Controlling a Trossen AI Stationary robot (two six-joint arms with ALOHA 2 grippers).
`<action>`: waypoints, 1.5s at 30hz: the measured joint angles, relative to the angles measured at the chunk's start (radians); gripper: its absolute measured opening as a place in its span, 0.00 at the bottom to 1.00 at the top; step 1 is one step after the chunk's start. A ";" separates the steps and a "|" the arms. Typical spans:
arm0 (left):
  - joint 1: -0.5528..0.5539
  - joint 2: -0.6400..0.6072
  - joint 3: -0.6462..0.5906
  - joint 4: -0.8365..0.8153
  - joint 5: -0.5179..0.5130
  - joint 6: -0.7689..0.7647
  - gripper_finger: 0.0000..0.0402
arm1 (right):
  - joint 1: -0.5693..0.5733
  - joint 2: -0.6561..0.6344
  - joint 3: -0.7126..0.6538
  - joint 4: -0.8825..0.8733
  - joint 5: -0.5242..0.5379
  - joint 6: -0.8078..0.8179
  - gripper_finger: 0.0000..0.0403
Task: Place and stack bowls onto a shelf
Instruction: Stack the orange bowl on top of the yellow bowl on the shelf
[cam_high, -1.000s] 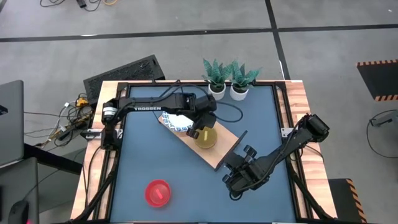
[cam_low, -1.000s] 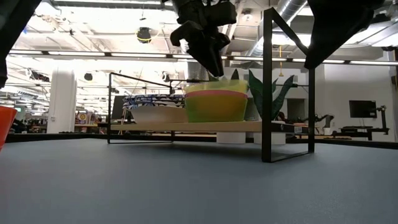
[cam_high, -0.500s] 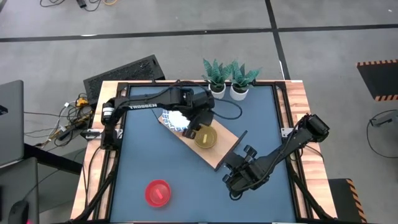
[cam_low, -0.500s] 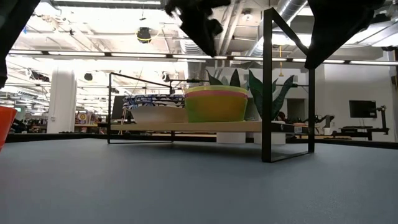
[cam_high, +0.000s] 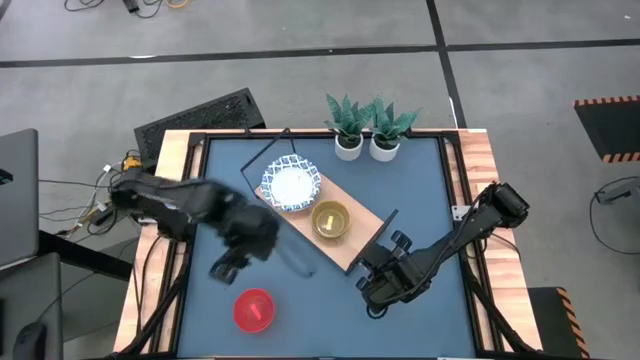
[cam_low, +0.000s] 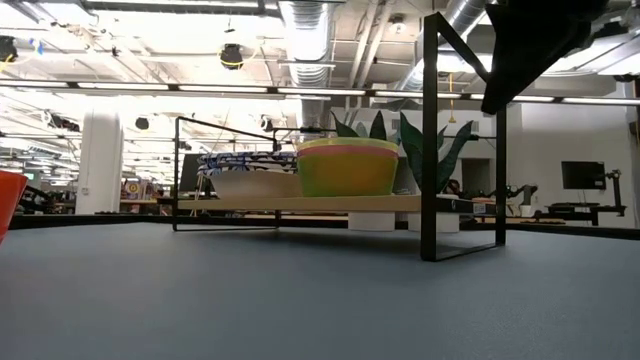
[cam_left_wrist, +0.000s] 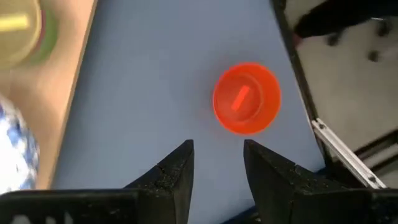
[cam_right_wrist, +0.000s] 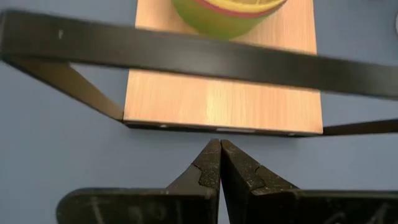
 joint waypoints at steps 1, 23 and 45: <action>-0.042 -0.030 -0.027 0.003 -0.043 -0.060 0.31 | 0.000 0.000 0.000 0.001 0.005 0.000 0.08; -0.684 -0.122 -0.630 0.672 -0.300 -0.701 0.31 | -0.019 0.000 0.000 0.089 -0.064 -0.134 0.08; -0.695 0.097 -0.717 0.982 -0.346 -0.564 0.31 | -0.019 0.000 0.000 0.043 -0.099 -0.173 0.08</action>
